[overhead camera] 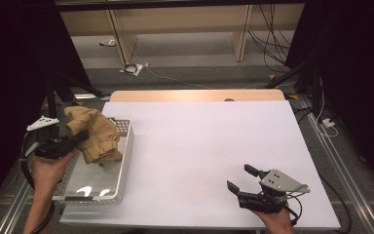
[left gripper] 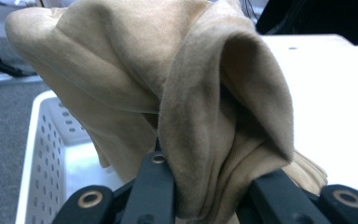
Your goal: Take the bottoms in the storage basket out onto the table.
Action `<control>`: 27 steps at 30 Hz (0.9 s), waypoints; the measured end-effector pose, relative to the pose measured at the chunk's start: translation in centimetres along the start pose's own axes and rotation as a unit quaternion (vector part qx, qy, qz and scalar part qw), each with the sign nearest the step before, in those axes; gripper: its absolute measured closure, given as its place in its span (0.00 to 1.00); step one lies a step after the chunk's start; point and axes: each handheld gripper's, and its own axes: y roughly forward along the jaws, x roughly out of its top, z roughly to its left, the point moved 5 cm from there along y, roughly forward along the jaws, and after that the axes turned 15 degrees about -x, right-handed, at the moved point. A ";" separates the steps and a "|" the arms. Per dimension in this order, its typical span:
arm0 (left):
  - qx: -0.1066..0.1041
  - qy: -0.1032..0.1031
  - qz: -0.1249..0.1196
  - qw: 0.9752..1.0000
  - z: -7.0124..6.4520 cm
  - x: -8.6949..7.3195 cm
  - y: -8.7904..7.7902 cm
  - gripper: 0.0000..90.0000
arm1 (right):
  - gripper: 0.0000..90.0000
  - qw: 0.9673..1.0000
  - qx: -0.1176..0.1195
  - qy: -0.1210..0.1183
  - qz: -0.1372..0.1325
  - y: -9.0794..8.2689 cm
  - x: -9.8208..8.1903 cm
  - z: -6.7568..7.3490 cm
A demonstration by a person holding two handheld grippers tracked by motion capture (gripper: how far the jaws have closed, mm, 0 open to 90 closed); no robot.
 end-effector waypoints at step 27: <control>-0.017 0.015 -0.069 0.997 -1.9 1.5 -1.4 0.90 | 0.25 1.000 0.000 0.001 0.001 0.0 -0.1 -0.1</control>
